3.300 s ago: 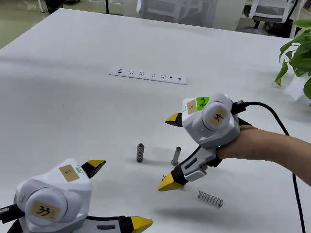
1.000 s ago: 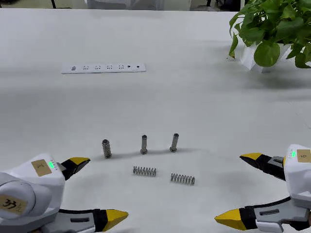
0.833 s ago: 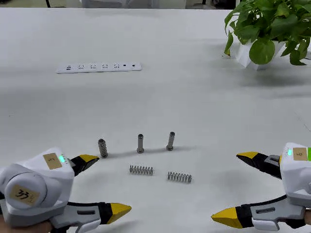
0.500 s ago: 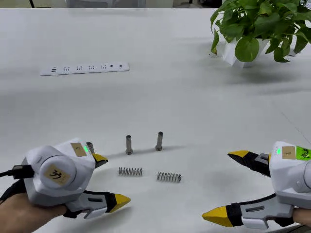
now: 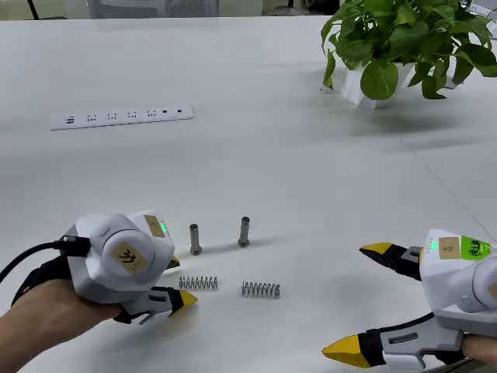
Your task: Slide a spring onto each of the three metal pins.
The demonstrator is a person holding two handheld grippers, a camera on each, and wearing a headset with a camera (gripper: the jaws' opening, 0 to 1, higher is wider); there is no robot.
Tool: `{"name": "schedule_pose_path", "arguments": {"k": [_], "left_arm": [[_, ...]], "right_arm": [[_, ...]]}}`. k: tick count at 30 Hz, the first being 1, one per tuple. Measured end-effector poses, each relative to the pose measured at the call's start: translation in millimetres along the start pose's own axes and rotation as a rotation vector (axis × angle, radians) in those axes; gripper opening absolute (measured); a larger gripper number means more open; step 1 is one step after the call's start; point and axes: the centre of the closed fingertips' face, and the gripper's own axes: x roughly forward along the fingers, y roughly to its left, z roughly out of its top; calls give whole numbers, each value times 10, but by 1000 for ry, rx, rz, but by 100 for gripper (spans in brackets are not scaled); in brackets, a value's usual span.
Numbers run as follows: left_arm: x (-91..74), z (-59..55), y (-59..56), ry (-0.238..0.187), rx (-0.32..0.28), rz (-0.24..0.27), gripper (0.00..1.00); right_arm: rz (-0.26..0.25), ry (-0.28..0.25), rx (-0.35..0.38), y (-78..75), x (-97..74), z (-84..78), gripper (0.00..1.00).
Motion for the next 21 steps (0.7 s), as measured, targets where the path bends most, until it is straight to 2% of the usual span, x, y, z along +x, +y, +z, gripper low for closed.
{"name": "schedule_pose_path", "arguments": {"k": [4,8,12,14,21], "left_arm": [[42,5,-17,25,2,-24,27],[93,-35,-33,79,24,-45,22],[95,-9,-57,85,17,-67,20],[97,-21,-56,104,10,-83,18],[89,-36,-76,134,43,-120,19]], "right_arm": [[-4,-8,7,-2,-4,22,95],[0,-7,7,20,-4,14,95],[2,-4,6,46,-14,-4,94],[2,-5,9,53,-17,-9,94],[3,-6,18,79,-12,-22,94]]}}
